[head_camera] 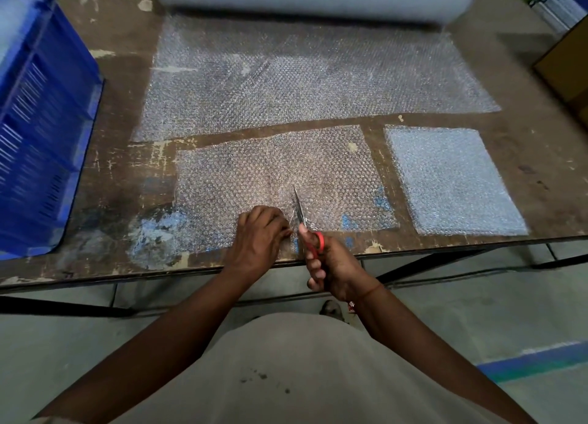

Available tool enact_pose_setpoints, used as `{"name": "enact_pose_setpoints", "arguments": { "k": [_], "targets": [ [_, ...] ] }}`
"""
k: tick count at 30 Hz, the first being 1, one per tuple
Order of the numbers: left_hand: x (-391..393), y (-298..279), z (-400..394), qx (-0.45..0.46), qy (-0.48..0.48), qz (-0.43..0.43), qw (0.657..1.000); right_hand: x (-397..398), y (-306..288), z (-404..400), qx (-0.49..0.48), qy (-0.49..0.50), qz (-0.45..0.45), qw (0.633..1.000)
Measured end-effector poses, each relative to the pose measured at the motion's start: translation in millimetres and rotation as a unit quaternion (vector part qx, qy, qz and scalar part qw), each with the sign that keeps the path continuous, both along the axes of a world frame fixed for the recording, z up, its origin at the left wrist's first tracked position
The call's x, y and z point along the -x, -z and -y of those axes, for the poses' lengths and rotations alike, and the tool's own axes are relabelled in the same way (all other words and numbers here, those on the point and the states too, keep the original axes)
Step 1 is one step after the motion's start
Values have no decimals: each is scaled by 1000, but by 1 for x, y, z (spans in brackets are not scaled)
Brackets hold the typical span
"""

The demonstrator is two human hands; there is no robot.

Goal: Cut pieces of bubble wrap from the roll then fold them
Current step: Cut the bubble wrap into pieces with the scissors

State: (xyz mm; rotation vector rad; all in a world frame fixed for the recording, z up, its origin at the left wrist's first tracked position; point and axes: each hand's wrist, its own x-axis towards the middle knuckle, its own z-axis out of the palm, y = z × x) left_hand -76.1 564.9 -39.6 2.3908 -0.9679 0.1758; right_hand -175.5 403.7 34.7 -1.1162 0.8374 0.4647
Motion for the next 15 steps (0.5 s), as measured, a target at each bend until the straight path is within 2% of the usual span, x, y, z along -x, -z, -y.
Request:
{"name": "enact_pose_setpoints", "arguments": {
  "k": [15],
  "targets": [
    [-1,4,0,-1,-12,5,1000,-13,-2,1,18,-11,6,1000]
  ]
}}
